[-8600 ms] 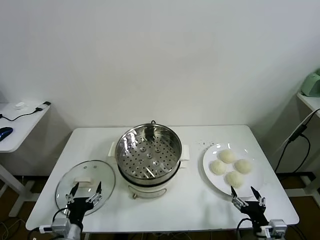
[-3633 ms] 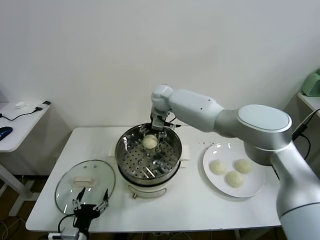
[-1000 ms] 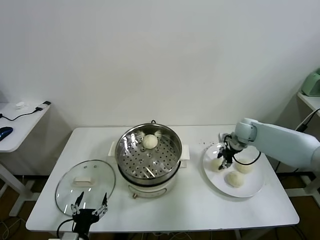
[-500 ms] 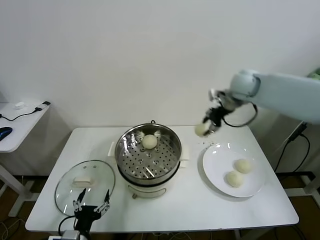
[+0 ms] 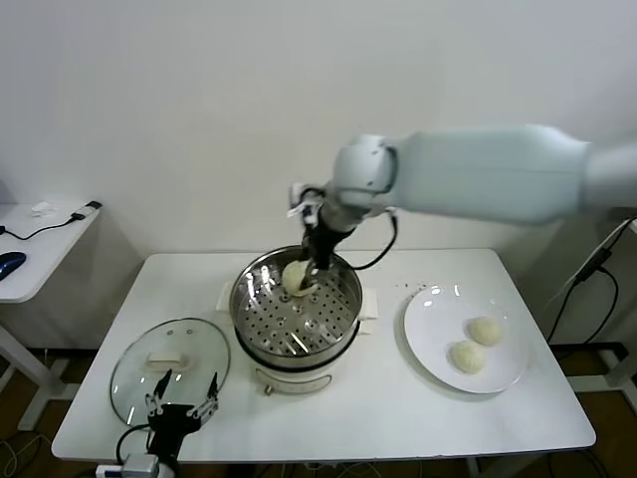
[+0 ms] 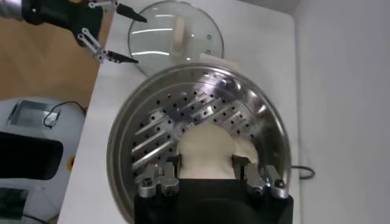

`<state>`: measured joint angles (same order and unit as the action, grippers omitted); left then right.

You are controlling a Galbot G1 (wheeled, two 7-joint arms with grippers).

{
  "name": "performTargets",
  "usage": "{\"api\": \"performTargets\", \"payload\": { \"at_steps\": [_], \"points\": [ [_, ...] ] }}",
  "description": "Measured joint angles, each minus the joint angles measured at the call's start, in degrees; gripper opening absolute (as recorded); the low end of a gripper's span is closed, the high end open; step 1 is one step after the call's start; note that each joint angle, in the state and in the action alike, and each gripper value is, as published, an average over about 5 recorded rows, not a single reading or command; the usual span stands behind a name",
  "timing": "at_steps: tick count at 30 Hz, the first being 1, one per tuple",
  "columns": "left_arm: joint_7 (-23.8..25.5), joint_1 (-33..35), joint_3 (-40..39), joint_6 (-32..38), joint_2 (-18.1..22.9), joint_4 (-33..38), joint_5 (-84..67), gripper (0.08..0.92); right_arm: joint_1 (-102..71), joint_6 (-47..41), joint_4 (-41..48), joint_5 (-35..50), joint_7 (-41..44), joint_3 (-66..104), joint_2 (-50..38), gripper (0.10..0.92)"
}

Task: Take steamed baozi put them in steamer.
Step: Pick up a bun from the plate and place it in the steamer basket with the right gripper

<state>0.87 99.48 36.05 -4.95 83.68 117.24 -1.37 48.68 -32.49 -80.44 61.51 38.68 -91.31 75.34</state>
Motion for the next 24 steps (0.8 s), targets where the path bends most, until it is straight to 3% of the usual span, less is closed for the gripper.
{"api": "performTargets", "payload": {
  "at_steps": [12,20,24],
  "points": [
    [0.14,-0.72,0.11,-0.05,-0.40,-0.60,-0.10,0.823,-10.52,-0.70,11.96,-3.42,-1.87,1.43,9.63,0.593],
    [0.17,-0.90,-0.02,-0.29,-0.54,-0.62,-0.13,0.823,-13.32,0.07,15.41,-4.53,-2.04,2.22,11.46,0.782],
    [0.16,-0.63,-0.02,-0.35,-0.54,-0.23,-0.13,0.823,-13.07,1.30,15.36,-4.77,-0.93,2.47,11.04,0.819]
  ]
}}
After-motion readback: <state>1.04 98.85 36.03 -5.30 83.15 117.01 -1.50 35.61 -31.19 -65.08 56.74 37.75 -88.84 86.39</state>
